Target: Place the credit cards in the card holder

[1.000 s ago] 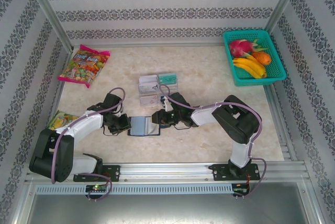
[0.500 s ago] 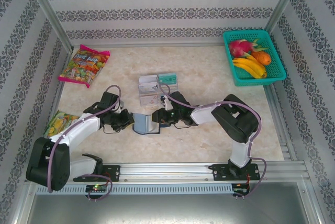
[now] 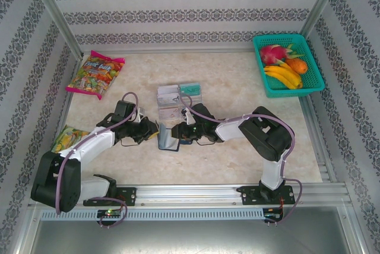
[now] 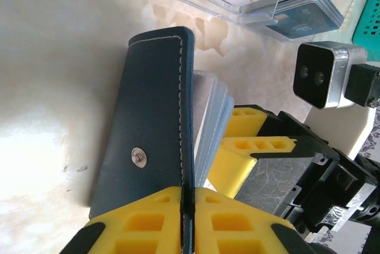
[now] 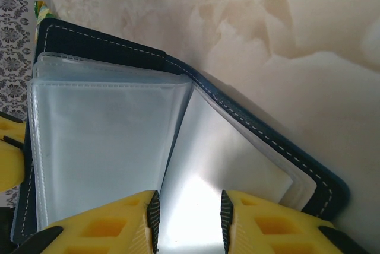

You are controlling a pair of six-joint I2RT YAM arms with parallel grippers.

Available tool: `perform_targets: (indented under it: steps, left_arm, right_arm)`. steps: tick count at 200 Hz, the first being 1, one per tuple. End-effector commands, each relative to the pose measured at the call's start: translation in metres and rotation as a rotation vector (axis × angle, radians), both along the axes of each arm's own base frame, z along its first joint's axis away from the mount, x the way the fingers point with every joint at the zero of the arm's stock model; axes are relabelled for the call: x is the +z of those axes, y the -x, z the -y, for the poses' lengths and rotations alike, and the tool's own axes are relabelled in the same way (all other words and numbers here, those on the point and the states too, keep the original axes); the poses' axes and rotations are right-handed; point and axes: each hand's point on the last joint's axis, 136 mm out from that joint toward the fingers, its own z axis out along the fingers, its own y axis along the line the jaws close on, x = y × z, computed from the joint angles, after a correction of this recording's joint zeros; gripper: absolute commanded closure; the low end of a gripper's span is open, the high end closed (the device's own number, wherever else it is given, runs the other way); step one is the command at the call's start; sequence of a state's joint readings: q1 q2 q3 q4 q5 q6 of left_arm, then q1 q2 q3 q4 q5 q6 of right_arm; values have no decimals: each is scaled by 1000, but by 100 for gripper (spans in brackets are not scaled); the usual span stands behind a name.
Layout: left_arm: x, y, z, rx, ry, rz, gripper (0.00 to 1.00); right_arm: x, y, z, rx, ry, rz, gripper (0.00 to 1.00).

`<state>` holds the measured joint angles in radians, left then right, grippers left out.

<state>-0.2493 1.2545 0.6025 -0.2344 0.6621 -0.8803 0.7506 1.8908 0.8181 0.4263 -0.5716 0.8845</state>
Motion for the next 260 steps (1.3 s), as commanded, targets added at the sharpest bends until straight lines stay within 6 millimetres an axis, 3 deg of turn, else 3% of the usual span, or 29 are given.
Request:
perform_targets:
  steps: [1, 34, 64, 130, 227, 260]
  left_arm:
    - [2, -3, 7, -8, 10, 20, 90]
    - [12, -3, 16, -40, -22, 52, 100]
    - [8, 1, 30, -80, -32, 42, 100]
    - [-8, 10, -1, -66, -188, 22, 100]
    - [-13, 12, -11, -59, -205, 14, 100]
    - [-16, 13, -12, -62, -208, 5, 100]
  right_arm:
    - [-51, 23, 19, 3, 142, -101, 65]
    - [-51, 22, 20, 0, 139, -99, 64]
    - [-50, 22, 19, 0, 132, -98, 64]
    - [-29, 21, 28, -14, 102, -72, 59]
    - [26, 12, 50, -53, 13, -1, 58]
    - [19, 9, 61, -73, 30, -13, 58]
